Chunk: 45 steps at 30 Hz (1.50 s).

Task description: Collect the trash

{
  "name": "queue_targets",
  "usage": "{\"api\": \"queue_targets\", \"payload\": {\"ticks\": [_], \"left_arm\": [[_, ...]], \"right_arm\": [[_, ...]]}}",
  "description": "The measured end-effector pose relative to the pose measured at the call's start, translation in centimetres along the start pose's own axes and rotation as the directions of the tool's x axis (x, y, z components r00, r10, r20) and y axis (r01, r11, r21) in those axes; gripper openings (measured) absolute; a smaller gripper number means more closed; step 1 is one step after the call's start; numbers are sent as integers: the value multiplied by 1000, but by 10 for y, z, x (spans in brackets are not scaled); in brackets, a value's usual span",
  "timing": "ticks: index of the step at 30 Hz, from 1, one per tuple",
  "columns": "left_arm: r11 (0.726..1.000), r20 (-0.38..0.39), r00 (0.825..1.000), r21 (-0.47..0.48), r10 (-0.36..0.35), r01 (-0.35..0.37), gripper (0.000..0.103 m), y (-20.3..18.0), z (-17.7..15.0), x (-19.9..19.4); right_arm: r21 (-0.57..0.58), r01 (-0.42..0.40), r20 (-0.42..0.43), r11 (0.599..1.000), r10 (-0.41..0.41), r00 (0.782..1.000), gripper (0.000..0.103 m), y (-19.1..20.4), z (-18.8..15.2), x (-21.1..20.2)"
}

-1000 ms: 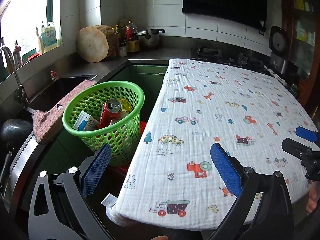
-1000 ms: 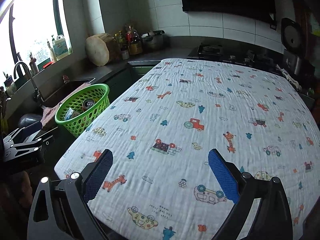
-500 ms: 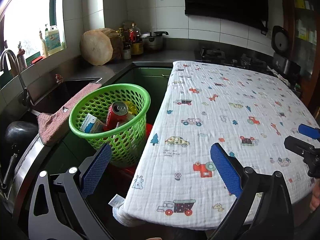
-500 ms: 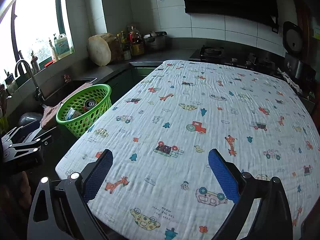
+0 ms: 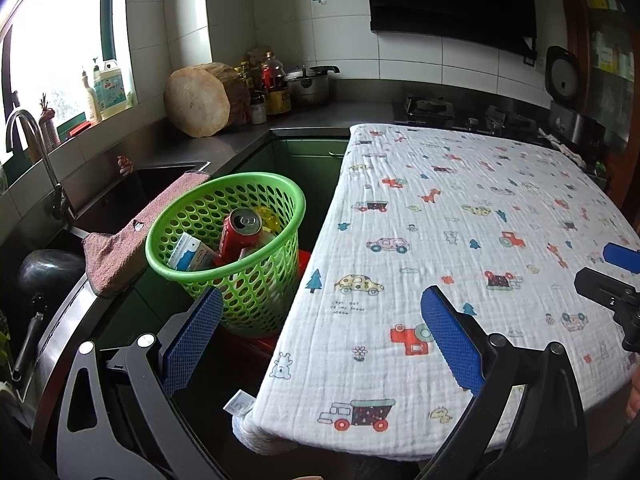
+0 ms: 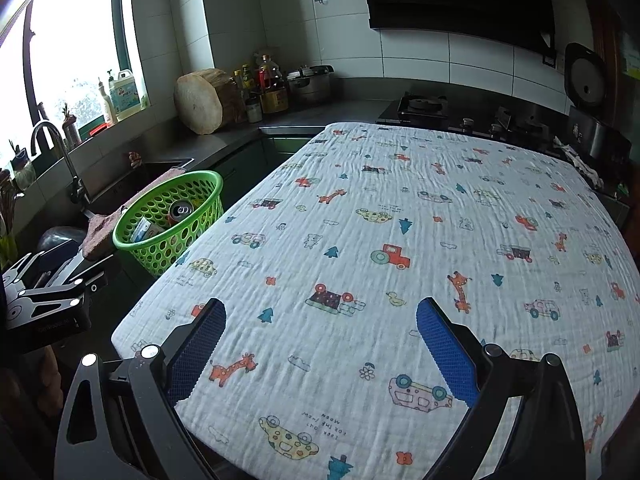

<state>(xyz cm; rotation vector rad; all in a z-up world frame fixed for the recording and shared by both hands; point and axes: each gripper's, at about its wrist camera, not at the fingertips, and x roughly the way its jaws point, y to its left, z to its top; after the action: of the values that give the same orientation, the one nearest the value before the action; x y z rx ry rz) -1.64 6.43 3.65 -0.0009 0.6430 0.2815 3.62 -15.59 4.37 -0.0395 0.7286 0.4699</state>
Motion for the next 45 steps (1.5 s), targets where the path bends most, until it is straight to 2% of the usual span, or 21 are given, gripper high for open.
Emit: {"api": "queue_targets", "payload": {"ticks": [45], "left_arm": [[1000,-16,1000,6,14,-14,98,-2,-6,3]], "right_arm": [[-6,-7,-14,1000,7,1000,93,5,-5,5]]}}
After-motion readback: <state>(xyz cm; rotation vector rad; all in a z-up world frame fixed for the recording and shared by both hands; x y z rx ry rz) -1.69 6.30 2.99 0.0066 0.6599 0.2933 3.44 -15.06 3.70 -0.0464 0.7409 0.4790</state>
